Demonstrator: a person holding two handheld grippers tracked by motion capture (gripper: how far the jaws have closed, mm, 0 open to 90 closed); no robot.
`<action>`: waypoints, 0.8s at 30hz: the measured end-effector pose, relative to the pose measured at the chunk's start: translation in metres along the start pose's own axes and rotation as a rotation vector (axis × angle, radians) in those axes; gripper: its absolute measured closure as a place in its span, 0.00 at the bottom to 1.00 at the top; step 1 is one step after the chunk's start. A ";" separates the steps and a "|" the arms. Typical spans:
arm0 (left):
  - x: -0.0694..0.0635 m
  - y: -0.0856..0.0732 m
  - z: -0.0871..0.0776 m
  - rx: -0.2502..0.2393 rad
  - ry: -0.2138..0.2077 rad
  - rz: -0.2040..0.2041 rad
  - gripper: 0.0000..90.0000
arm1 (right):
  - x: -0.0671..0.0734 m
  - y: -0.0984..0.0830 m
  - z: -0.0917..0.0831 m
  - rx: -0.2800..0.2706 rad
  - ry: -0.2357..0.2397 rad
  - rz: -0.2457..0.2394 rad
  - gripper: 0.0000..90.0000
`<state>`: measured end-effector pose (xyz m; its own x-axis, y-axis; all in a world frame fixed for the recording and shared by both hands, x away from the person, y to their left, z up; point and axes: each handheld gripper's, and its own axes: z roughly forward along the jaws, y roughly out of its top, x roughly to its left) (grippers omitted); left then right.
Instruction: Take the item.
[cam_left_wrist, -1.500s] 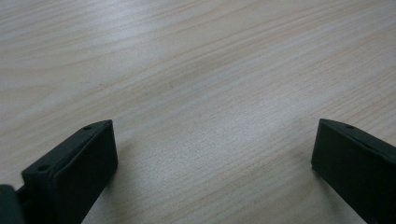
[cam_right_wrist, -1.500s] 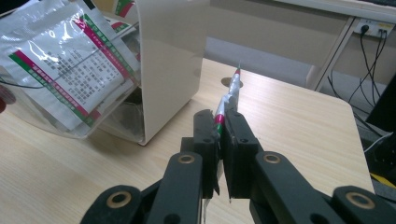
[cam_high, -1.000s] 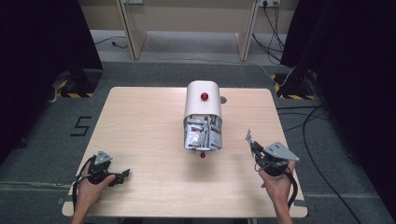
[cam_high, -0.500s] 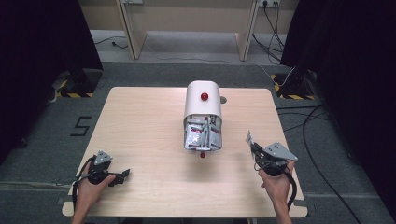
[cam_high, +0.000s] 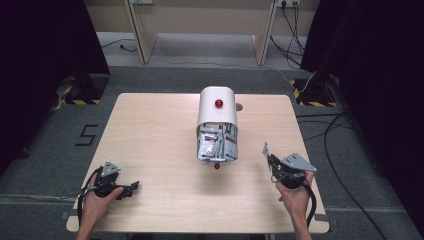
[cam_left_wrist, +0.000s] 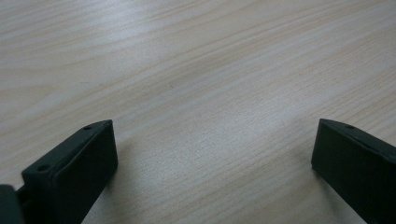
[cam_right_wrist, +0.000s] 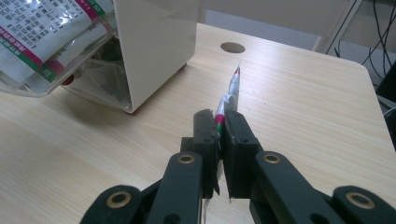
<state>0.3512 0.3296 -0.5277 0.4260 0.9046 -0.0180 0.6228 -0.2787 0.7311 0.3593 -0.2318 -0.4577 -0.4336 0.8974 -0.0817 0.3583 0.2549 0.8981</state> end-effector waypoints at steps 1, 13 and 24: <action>0.000 0.000 0.000 0.000 0.000 0.000 0.00 | 0.000 0.000 0.000 0.002 0.001 0.000 0.95; 0.000 0.000 0.000 0.000 0.000 0.000 0.00 | 0.002 -0.004 0.006 0.019 0.009 -0.004 0.95; 0.000 0.000 0.000 0.000 0.000 0.000 0.00 | 0.004 -0.005 0.007 0.022 0.014 -0.009 0.95</action>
<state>0.3512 0.3296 -0.5278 0.4259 0.9046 -0.0183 0.6228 -0.2784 0.7312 0.3617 -0.2267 -0.4656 -0.4486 0.8899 -0.0833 0.3726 0.2709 0.8876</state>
